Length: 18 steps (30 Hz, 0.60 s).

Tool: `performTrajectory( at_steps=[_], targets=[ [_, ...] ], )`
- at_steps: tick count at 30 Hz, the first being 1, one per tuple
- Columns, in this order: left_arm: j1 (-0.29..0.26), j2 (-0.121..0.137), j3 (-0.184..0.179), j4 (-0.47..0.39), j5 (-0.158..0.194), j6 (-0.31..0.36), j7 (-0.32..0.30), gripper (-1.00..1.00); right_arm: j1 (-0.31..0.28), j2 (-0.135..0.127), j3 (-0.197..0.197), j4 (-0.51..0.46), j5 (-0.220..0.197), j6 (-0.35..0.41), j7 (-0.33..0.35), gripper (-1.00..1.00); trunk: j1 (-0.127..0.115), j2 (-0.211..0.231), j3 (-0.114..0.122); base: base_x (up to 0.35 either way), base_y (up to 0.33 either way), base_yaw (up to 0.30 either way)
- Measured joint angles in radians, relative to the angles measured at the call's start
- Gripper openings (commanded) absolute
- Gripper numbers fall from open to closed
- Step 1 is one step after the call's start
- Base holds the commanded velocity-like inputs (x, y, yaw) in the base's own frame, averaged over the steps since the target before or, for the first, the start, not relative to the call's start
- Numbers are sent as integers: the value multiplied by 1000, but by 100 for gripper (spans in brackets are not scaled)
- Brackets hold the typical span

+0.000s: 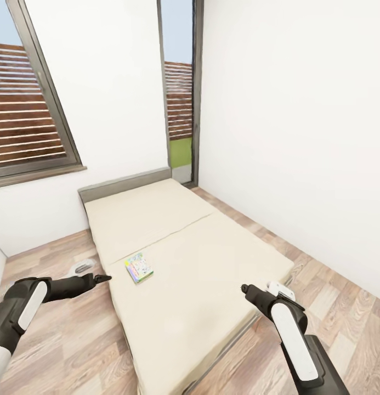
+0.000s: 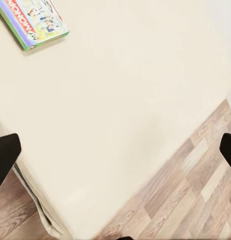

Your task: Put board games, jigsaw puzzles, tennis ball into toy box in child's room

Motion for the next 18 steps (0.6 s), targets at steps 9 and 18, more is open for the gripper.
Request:
performTrajectory(
  at_steps=[9, 18],
  targets=[
    [0, 0, 0, 0, 0, 0, 0, 100, 0, 0, 0, 1, 0, 0, 0, 100, 0, 0, -4, 88, 2, -261],
    [0, 0, 0, 0, 0, 0, 0, 100, 0, 0, 0, 1, 0, 0, 0, 100, 0, 0, -7, 15, 31, -254]
  ],
)
